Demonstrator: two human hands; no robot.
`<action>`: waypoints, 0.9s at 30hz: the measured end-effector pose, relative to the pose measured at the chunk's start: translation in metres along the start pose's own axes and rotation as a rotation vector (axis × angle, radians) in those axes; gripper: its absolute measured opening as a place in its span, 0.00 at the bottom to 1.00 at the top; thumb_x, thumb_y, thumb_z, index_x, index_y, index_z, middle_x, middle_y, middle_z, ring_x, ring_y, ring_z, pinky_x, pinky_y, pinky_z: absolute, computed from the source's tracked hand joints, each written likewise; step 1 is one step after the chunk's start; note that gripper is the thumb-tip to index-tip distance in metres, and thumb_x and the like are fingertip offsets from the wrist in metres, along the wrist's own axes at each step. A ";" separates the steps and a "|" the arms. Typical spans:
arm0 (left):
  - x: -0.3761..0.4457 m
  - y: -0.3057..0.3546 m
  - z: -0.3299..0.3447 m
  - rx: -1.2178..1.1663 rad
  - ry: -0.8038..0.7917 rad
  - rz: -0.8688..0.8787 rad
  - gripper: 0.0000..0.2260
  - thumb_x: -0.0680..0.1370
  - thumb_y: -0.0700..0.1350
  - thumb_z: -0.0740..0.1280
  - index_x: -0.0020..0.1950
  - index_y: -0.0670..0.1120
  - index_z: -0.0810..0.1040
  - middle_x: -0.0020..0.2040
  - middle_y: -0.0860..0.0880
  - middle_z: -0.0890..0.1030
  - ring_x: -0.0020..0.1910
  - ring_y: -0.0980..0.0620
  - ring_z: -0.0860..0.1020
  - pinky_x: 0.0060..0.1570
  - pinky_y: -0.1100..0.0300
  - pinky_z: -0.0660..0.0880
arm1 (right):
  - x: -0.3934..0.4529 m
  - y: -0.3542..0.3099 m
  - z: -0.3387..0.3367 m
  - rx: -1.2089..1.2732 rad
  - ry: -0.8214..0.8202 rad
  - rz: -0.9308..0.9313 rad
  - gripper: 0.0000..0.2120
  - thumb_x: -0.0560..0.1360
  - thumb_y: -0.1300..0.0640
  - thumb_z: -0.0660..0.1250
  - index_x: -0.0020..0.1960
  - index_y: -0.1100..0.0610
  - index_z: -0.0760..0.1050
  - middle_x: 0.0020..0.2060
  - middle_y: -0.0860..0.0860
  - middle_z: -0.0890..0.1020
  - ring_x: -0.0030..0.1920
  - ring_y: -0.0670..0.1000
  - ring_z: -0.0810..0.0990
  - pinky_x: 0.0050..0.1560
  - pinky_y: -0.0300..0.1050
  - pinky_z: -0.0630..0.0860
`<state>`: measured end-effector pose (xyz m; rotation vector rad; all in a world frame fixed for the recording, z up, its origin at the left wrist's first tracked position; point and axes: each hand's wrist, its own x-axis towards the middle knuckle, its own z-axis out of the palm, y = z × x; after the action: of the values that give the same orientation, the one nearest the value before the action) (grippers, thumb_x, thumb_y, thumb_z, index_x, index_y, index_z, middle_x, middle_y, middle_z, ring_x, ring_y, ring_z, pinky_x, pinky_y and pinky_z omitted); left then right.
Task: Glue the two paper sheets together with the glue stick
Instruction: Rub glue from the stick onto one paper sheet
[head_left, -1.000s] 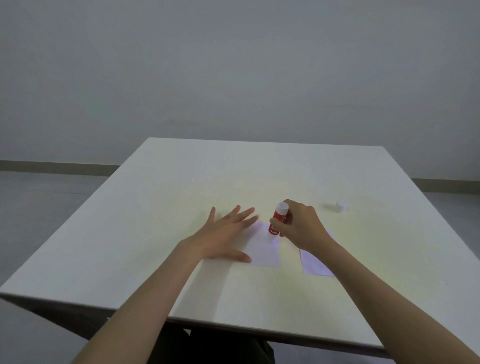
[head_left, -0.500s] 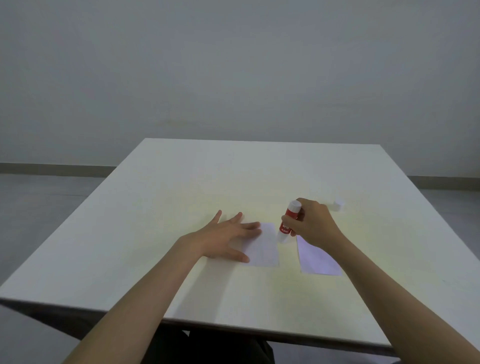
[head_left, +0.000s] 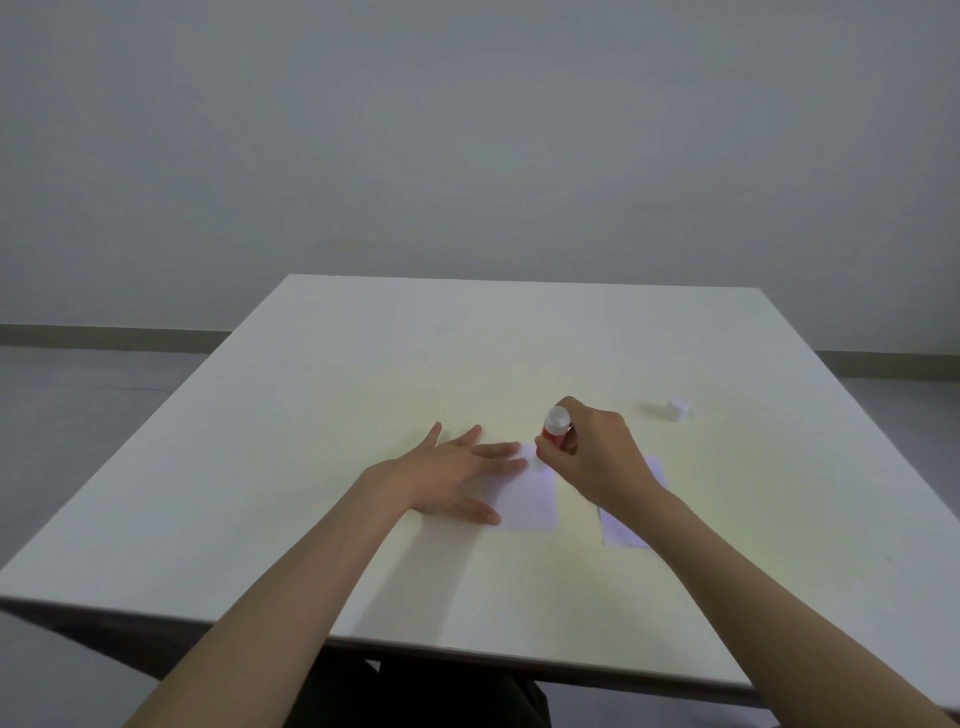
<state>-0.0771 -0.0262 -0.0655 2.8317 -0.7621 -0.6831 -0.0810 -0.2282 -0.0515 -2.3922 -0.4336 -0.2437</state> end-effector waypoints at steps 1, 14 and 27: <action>0.000 0.000 0.000 0.001 -0.003 -0.003 0.32 0.76 0.60 0.62 0.75 0.64 0.48 0.76 0.66 0.45 0.77 0.52 0.39 0.73 0.40 0.35 | -0.002 0.000 0.000 -0.010 -0.006 -0.012 0.07 0.72 0.59 0.65 0.40 0.62 0.70 0.29 0.55 0.79 0.32 0.57 0.74 0.35 0.49 0.71; 0.001 0.001 0.003 -0.111 0.023 -0.016 0.35 0.76 0.58 0.64 0.76 0.62 0.47 0.77 0.63 0.48 0.77 0.56 0.37 0.73 0.46 0.32 | -0.024 -0.010 -0.006 0.020 -0.172 -0.024 0.14 0.71 0.58 0.64 0.32 0.51 0.61 0.25 0.50 0.71 0.27 0.49 0.64 0.28 0.39 0.61; 0.003 -0.003 0.003 -0.104 0.051 0.012 0.35 0.75 0.57 0.67 0.76 0.59 0.52 0.78 0.61 0.46 0.77 0.55 0.40 0.73 0.45 0.34 | -0.014 0.005 -0.039 0.917 -0.127 0.415 0.06 0.73 0.63 0.67 0.47 0.66 0.73 0.31 0.59 0.83 0.31 0.58 0.82 0.32 0.44 0.80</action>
<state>-0.0751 -0.0252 -0.0694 2.7370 -0.7131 -0.6270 -0.0943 -0.2606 -0.0288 -1.5365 -0.0555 0.2552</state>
